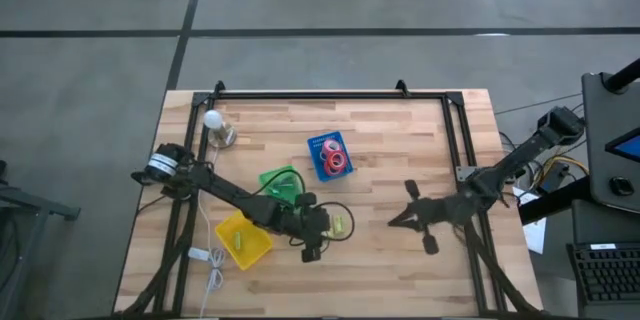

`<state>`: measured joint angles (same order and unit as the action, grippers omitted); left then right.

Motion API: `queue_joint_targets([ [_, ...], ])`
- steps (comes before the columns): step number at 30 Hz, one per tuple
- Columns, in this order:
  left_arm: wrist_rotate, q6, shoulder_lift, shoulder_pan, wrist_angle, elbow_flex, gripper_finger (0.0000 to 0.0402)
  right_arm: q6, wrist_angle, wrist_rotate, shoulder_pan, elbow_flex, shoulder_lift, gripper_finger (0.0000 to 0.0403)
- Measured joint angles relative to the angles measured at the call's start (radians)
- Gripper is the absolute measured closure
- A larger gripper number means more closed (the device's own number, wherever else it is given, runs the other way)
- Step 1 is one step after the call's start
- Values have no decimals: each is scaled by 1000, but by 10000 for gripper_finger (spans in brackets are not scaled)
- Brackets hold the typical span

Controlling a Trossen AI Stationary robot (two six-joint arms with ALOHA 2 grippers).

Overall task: Pick and place Stapler, Stapler remover, tape
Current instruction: Put the bottom green staple box into the yellow basket

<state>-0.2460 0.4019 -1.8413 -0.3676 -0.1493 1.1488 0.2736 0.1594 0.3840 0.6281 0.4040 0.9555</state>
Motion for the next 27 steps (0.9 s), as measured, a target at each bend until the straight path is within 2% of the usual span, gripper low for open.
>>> queue_joint_targets([
  [7,4,-9,-62,0,2,-1,181,-107,91,1,-1,-113,-202,394],
  [13,-6,-17,-111,6,4,17,181,-142,86,17,-20,-182,-358,394],
  [18,-7,-4,-124,6,9,18,187,-178,81,138,-21,-240,-465,394],
  [21,-6,15,-122,5,7,18,206,-177,82,194,-21,-263,-501,394],
  [27,-3,27,-120,5,5,19,282,-262,80,188,-20,-286,-534,394],
])
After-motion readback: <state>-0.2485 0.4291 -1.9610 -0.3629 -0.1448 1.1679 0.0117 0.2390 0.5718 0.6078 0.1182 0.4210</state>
